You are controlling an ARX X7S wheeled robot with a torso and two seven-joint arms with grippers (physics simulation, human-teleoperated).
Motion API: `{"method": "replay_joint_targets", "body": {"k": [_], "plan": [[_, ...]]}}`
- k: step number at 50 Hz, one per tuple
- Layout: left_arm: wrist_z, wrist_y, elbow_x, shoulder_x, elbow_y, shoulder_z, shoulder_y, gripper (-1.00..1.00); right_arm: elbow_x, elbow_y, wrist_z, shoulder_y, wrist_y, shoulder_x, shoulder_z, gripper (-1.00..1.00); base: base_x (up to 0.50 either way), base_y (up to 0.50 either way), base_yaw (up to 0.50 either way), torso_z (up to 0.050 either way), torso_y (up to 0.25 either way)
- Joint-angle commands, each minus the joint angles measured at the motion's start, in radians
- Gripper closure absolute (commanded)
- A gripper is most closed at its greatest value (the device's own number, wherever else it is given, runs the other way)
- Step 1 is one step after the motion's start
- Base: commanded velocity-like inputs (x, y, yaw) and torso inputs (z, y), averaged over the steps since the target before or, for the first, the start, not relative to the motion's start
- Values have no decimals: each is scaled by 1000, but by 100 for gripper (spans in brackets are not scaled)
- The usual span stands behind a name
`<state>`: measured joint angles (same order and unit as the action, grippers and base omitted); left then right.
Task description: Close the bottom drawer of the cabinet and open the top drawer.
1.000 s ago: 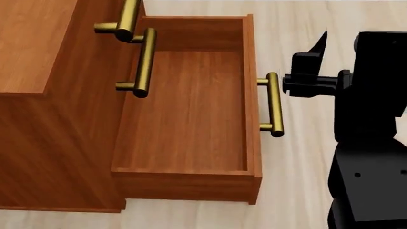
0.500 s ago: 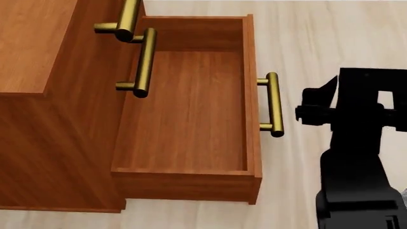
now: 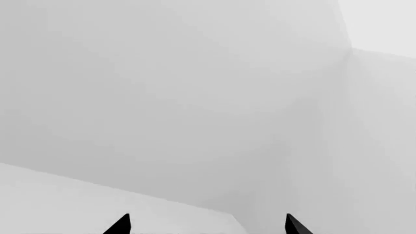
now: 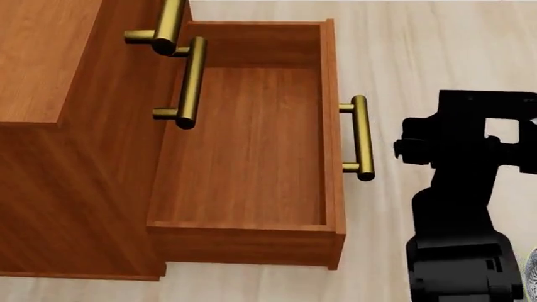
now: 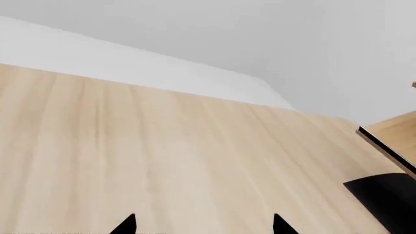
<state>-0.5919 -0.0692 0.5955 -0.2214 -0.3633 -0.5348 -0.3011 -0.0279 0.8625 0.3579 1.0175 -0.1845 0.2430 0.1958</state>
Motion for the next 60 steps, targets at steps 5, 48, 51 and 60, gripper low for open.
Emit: {"method": "replay_joint_targets", "body": {"k": [5, 48, 51, 60], "plan": [[-5, -1, 12, -4, -5, 1, 4, -100, 36, 218, 18, 80, 85, -31, 35, -100, 0, 0, 0, 0, 0], [-3, -19, 32, -12, -3, 10, 11, -100, 37, 23, 4, -6, -22, -113, 82, -100, 0, 0, 0, 0, 0], [-1, -22, 34, -12, 4, 10, 9, -100, 32, -42, 0, -26, -54, -116, 84, -100, 0, 0, 1, 0, 0], [0, -26, 42, -13, 5, 10, 11, -100, 29, -129, -17, -50, -94, -142, 112, -100, 0, 0, 1, 0, 0]]}}
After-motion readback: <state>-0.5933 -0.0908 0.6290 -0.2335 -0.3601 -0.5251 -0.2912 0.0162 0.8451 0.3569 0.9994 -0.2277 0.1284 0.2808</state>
